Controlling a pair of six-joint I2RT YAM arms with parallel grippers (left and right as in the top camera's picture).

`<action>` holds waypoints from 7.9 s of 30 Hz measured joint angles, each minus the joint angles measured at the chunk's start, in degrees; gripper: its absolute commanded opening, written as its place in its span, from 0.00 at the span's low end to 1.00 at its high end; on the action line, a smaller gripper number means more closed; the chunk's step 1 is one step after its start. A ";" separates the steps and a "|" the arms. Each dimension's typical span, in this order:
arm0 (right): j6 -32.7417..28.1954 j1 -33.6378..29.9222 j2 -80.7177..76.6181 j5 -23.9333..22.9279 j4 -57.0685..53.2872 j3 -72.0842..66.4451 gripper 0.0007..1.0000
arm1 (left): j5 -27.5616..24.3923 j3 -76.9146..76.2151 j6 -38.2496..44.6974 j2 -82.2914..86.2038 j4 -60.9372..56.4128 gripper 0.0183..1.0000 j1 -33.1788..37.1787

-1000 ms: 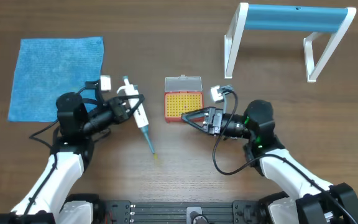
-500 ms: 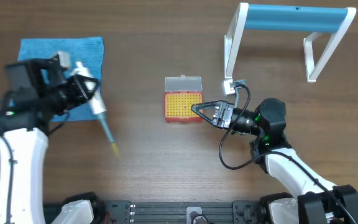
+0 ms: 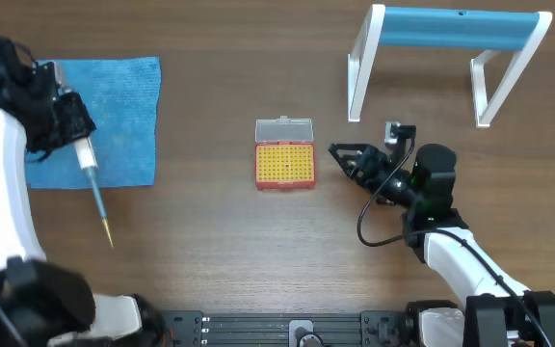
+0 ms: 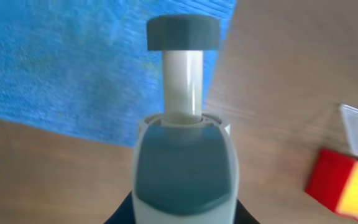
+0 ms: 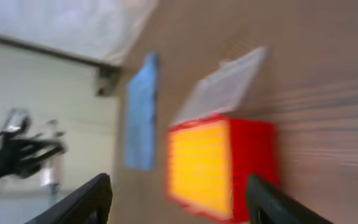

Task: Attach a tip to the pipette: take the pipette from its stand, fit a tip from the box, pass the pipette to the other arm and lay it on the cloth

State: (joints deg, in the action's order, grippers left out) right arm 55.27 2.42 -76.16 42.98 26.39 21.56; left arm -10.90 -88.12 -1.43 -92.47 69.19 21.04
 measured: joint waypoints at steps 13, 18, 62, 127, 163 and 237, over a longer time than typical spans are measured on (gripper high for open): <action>-15.61 1.84 0.00 -25.00 -34.91 19.96 0.70 | 14.40 -12.22 9.29 -12.37 3.06 0.01 -0.61; -17.73 6.73 0.00 -33.59 -42.10 28.11 0.70 | 18.03 -12.26 12.81 -16.28 2.34 0.01 0.63; -14.75 20.70 0.00 -46.10 -44.24 33.90 0.70 | 14.86 -35.36 18.49 -48.37 3.23 0.01 -1.73; -24.81 16.28 37.86 -46.31 -69.94 34.01 0.70 | 3.52 -3.39 -2.03 20.52 15.89 0.92 -25.16; -29.86 16.28 75.47 -42.84 -96.63 31.23 0.70 | 10.71 20.70 -41.79 50.84 8.31 0.92 -47.76; -57.79 -6.69 75.47 -37.05 -40.30 -16.96 0.70 | 10.86 21.03 -41.97 50.84 8.28 0.92 -47.78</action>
State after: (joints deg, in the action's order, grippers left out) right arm -2.52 -4.27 -0.69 5.93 -13.91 4.60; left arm -0.03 -67.09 -43.40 -41.63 77.47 -26.74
